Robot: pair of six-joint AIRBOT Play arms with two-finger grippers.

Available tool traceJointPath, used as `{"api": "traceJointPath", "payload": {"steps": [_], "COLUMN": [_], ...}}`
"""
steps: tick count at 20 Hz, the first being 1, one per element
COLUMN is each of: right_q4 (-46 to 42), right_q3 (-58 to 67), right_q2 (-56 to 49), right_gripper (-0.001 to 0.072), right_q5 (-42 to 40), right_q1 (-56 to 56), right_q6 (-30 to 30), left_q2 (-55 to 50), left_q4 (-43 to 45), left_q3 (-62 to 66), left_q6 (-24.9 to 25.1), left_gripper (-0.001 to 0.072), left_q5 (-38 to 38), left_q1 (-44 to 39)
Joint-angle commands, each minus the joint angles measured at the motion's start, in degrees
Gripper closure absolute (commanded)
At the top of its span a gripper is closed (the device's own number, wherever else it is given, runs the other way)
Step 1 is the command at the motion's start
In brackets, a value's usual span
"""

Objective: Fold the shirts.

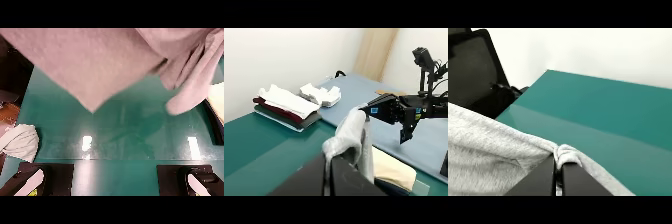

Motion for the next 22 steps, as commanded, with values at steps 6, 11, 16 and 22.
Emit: {"api": "traceJointPath", "payload": {"steps": [6,11,16,22], "right_q4": [-0.09,0.09,4.13,-3.41], "right_q3": [-0.13,-0.13,-0.07,-5.14], "right_q2": [-22.36,-39.95,-48.41,-42.32], "right_gripper": [0.0699,0.0697,0.0124,0.0286], "right_q5": [30.73,22.86,13.86,21.77], "right_q1": [-1.44,-0.42,-1.46,-5.51], "right_q6": [6.71,6.23,5.81,3.3], "left_q2": [-0.46,-0.48,-0.57,-0.57], "left_q4": [20.57,28.24,28.85,29.05], "left_q3": [-25.31,-53.81,-62.34,-62.1], "left_q6": [-2.91,-1.51,2.16,3.93], "left_gripper": [0.0681,0.068,0.0681,0.068], "left_q5": [-5.81,1.79,11.43,8.41], "left_q1": [0.04,0.04,0.04,0.04]}}
